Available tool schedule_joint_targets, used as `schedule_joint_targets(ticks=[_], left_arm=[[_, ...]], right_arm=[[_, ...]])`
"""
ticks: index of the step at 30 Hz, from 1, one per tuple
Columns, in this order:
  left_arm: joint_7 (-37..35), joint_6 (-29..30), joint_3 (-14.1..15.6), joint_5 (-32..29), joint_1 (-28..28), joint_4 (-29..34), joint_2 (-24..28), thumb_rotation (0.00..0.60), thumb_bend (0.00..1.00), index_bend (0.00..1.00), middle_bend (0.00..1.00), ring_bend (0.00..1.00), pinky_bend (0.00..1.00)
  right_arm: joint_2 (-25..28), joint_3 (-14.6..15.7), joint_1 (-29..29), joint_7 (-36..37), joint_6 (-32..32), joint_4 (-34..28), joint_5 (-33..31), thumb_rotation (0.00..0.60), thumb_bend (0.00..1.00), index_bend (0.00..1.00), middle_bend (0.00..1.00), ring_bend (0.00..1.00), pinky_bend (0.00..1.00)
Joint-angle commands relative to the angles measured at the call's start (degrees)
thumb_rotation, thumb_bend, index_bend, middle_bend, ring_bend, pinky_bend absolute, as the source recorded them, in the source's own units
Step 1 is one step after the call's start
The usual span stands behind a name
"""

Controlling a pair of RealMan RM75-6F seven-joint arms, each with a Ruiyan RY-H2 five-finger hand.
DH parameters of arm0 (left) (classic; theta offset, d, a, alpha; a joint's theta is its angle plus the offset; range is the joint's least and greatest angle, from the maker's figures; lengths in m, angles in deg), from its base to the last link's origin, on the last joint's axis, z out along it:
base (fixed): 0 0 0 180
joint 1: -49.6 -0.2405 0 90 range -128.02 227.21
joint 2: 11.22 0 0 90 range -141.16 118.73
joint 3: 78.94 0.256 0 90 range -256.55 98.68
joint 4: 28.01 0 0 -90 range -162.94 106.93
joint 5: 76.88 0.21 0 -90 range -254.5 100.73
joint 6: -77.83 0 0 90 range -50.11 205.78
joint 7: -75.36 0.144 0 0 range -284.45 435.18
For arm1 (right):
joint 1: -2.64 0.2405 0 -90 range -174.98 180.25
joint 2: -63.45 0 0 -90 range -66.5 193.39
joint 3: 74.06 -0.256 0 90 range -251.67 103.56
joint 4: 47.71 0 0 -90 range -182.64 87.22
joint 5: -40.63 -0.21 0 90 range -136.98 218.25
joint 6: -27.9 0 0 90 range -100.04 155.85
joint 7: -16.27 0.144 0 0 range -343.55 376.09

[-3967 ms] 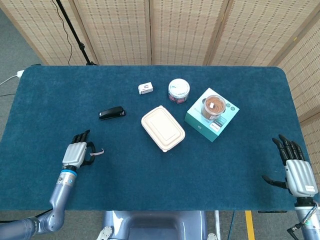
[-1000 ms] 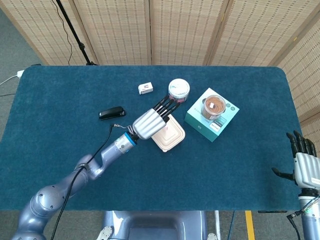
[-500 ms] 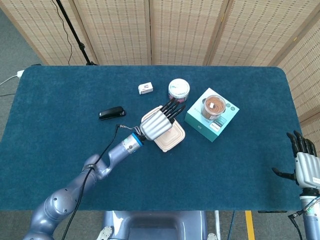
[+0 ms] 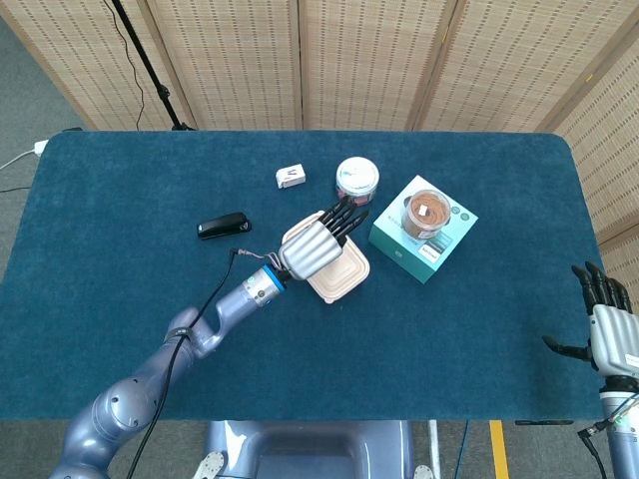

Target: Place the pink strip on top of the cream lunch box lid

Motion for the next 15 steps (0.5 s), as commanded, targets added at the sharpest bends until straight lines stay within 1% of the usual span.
schedule_joint_targets(ticks=[1, 2, 4, 6, 15], left_arm=[[-0.46, 0.30, 0.28, -0.02, -0.07, 0.22, 0.19, 0.600, 0.45, 0.39, 0.00, 0.00, 0.00], [-0.58, 0.55, 0.40, 0.03, -0.10, 0.24, 0.31, 0.600, 0.45, 0.30, 0.00, 0.00, 0.00], [-0.70, 0.81, 0.74, 0.12, -0.24, 0.21, 0.64, 0.600, 0.45, 0.21, 0.00, 0.00, 0.00], [-0.74, 0.97, 0.96, 0.09, -0.41, 0.36, 0.96, 0.600, 0.44, 0.16, 0.00, 0.00, 0.00], [-1.94, 2.89, 1.79, 0.27, -1.47, 2.86, 3.36, 0.600, 0.43, 0.14, 0.00, 0.00, 0.00]], right_arm=[[0.07, 0.01, -0.03, 0.05, 0.02, -0.11, -0.01, 0.600, 0.00, 0.00, 0.00, 0.00, 0.00], [0.12, 0.02, -0.05, 0.10, 0.03, -0.17, 0.01, 0.600, 0.00, 0.00, 0.00, 0.00, 0.00], [0.20, 0.04, -0.11, 0.15, 0.16, -0.22, 0.10, 0.600, 0.00, 0.00, 0.00, 0.00, 0.00], [0.22, 0.02, -0.14, 0.21, 0.25, -0.24, 0.12, 0.600, 0.00, 0.00, 0.00, 0.00, 0.00], [0.23, 0.16, -0.13, 0.05, 0.35, -0.50, 0.37, 0.600, 0.00, 0.00, 0.00, 0.00, 0.00]])
